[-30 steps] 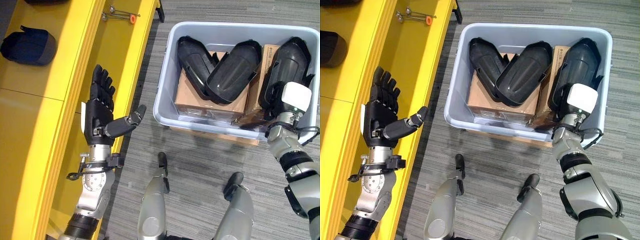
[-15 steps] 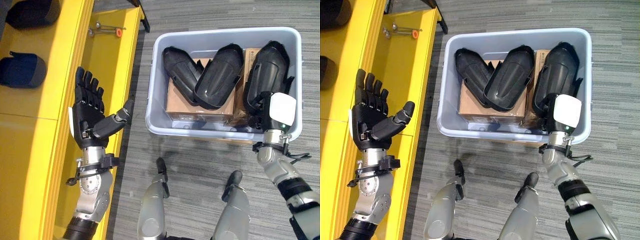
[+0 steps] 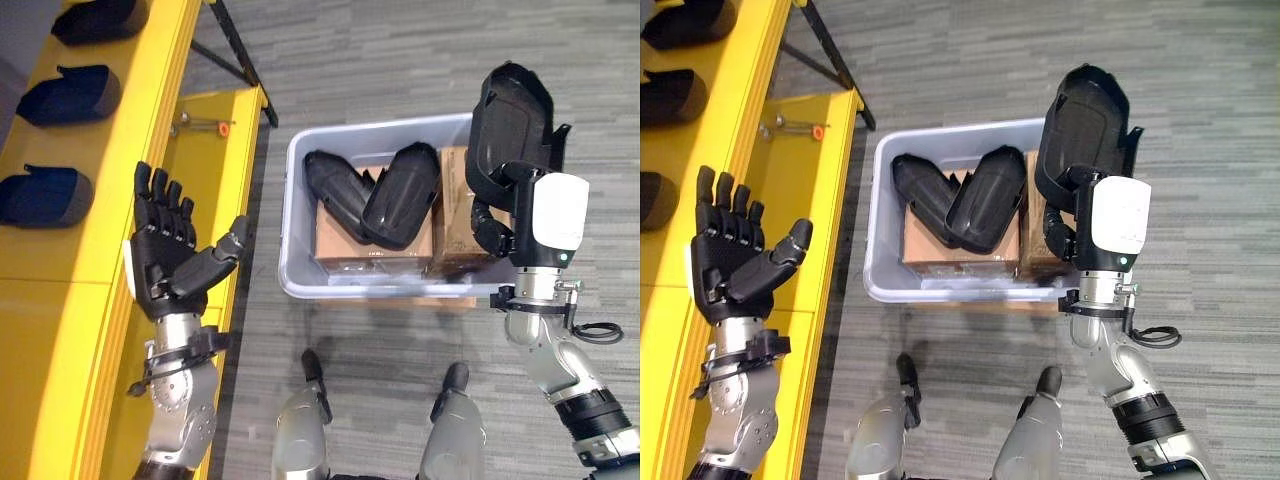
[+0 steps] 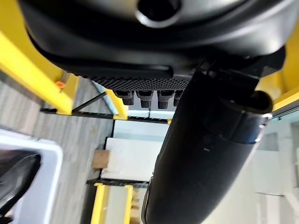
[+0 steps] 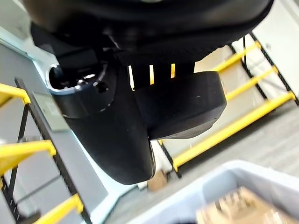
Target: Move parts from the plastic box to the shelf.
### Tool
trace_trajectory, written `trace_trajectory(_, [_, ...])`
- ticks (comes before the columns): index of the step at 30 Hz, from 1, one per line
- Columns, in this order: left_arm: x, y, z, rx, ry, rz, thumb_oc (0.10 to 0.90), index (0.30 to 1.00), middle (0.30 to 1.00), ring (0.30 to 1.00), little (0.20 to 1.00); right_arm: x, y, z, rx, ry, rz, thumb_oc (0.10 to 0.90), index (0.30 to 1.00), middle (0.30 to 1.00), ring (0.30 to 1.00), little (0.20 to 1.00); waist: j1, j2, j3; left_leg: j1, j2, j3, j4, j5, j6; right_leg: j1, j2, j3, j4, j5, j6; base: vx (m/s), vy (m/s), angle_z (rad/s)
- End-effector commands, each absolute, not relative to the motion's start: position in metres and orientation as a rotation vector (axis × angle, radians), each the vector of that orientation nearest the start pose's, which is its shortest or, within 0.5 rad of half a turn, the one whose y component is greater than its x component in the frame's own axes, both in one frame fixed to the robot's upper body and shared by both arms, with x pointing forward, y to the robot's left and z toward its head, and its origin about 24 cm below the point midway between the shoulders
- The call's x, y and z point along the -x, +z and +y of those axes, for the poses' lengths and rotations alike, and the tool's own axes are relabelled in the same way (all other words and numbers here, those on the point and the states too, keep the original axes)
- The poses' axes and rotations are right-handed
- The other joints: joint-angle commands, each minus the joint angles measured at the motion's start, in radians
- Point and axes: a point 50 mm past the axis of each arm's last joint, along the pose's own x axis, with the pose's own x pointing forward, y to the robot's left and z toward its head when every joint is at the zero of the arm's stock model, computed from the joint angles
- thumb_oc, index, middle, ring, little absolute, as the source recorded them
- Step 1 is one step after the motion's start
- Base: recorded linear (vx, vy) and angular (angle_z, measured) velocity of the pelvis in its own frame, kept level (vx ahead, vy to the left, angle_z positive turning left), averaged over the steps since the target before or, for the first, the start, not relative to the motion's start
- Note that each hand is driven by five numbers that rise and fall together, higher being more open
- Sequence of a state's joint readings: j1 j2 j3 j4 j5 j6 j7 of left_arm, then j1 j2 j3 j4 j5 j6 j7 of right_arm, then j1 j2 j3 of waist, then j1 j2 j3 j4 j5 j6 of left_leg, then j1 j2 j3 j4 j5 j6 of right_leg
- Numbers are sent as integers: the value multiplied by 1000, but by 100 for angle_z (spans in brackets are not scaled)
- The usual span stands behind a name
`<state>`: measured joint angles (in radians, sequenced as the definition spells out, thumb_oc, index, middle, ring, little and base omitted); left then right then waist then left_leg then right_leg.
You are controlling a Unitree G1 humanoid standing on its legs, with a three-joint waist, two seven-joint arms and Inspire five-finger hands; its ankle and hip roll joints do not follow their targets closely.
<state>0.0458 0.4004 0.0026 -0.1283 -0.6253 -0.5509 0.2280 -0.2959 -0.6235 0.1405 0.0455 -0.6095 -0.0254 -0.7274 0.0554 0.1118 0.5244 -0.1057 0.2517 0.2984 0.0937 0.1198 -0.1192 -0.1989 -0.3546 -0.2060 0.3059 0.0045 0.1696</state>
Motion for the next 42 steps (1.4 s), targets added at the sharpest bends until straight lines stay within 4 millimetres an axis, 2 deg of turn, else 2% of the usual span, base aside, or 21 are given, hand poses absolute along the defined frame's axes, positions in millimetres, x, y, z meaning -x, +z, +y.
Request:
trace_trajectory(1, [-211, 157, 248, 299, 221, -808, 900, 1000, 1000, 1000, 1000, -274, 206, -214, 995, -638, -967, 400, 300, 300, 300, 300, 4, -44, -159, 45, 14, -13, -23, -4, 9, 81, 36, -61, -4, -36, -52, 156, 12, -3])
trace_trajectory(5, [-204, 147, 253, 285, 236, -762, 900, 1000, 1000, 1000, 1000, -265, 189, -217, 943, -614, -903, 400, 300, 300, 300, 300, 7, -56, -230, 104, 22, -4, -69, 11, 1, 162, 46, -78, -74, -22, -49, 164, 26, -2])
trace_trajectory(8, [-201, 143, 256, 271, 247, -733, 900, 1000, 1000, 1000, 1000, -258, 186, -214, 926, -556, -908, 400, 300, 300, 300, 300, 7, -67, -271, 130, 25, 0, -83, 16, -4, 201, 50, -90, -107, -15, -48, 147, 32, -4])
trace_trajectory(17, [-204, 130, 258, 169, 185, -569, 900, 1000, 1000, 1000, 1000, -244, 192, -192, 934, -357, -995, 400, 300, 300, 300, 300, 24, -94, -323, 171, 14, -1, -86, -1, -3, 274, 57, -117, -166, -5, -43, 42, 15, 2])
trace_trajectory(20, [-200, 125, 259, 167, 146, -527, 900, 1000, 1000, 1000, 1000, -241, 192, -186, 947, -310, -1011, 400, 300, 300, 300, 300, 41, -103, -335, 182, -1, -6, -97, -8, 1, 299, 46, -128, -212, 24, -24, -17, 44, 0])
trace_trajectory(22, [-202, 123, 257, 161, 81, -513, 900, 1000, 1000, 1000, 1000, -238, 187, -184, 946, -285, -994, 400, 300, 300, 300, 300, 41, -107, -341, 180, -22, -42, -100, -21, 16, 302, 44, -96, -210, 21, -15, 5, 39, 5])
trace_trajectory(25, [-204, 122, 251, 134, -8, -487, 900, 1000, 1000, 1000, 1000, -235, 181, -183, 938, -273, -971, 400, 300, 300, 300, 300, 38, -109, -354, 167, -42, -85, -105, -25, 34, 297, 59, -52, -206, 12, -20, 10, 13, 38])
trace_trajectory(29, [-210, 113, 244, 186, -97, -410, 900, 1000, 1000, 1000, 1000, -230, 176, -189, 955, -303, -954, 400, 300, 300, 300, 300, 15, -108, -381, 146, -92, -215, -128, -39, 68, 284, 154, 88, -179, -51, -59, 43, -1, 94])
trace_trajectory(31, [-214, 111, 242, 197, -97, -387, 900, 1000, 1000, 1000, 1000, -230, 178, -187, 957, -271, -966, 400, 300, 300, 300, 300, 23, -108, -391, 136, -102, -252, -129, -39, 69, 290, 168, 95, -174, -67, -70, 42, 13, 110])
trace_trajectory(32, [-216, 109, 239, 218, -92, -379, 900, 1000, 1000, 1000, 1000, -230, 180, -184, 965, -238, -975, 400, 300, 300, 300, 300, 37, -104, -398, 119, -99, -281, -139, -20, 65, 289, 177, 81, -178, -66, -82, -7, 23, 17])
trace_trajectory(36, [-214, 106, 233, 236, -119, -371, 900, 1000, 1000, 1000, 1000, -229, 182, -179, 982, -196, -1004, 400, 300, 300, 300, 300, 65, -105, -397, 89, -93, -314, -153, 6, 53, 303, 182, 42, -175, -85, -93, -11, 26, 29])
trace_trajectory(38, [-211, 103, 232, 227, -143, -361, 900, 1000, 1000, 1000, 1000, -229, 181, -180, 986, -189, -999, 400, 300, 300, 300, 300, 75, -107, -392, 80, -85, -299, -151, 12, 47, 315, 182, 3, -156, -107, -101, 26, 54, 43])
trace_trajectory(39, [-211, 100, 234, 237, -129, -349, 900, 1000, 1000, 1000, 1000, -227, 180, -180, 980, -176, -995, 400, 300, 300, 300, 300, 76, -109, -387, 68, -75, -254, -144, 23, 43, 318, 181, -37, -141, -112, -105, 4, 66, 45])
trace_trajectory(40, [-211, 100, 235, 240, -124, -347, 900, 1000, 1000, 1000, 1000, -227, 179, -180, 979, -172, -995, 400, 300, 300, 300, 300, 74, -109, -386, 66, -73, -249, -143, 25, 42, 319, 180, -43, -139, -113, -105, 23, 92, 37])
trace_trajectory(41, [-211, 98, 236, 251, -123, -338, 900, 1000, 1000, 1000, 1000, -226, 178, -179, 979, -167, -985, 400, 300, 300, 300, 300, 68, -109, -385, 64, -64, -207, -141, 33, 37, 323, 177, -68, -137, -113, -105, 33, 113, 40])
trace_trajectory(42, [-212, 95, 236, 272, -129, -334, 900, 1000, 1000, 1000, 1000, -225, 177, -180, 979, -167, -971, 400, 300, 300, 300, 300, 55, -108, -383, 63, -49, -129, -139, 45, 30, 329, 170, -106, -134, -110, -101, 31, 136, 62])
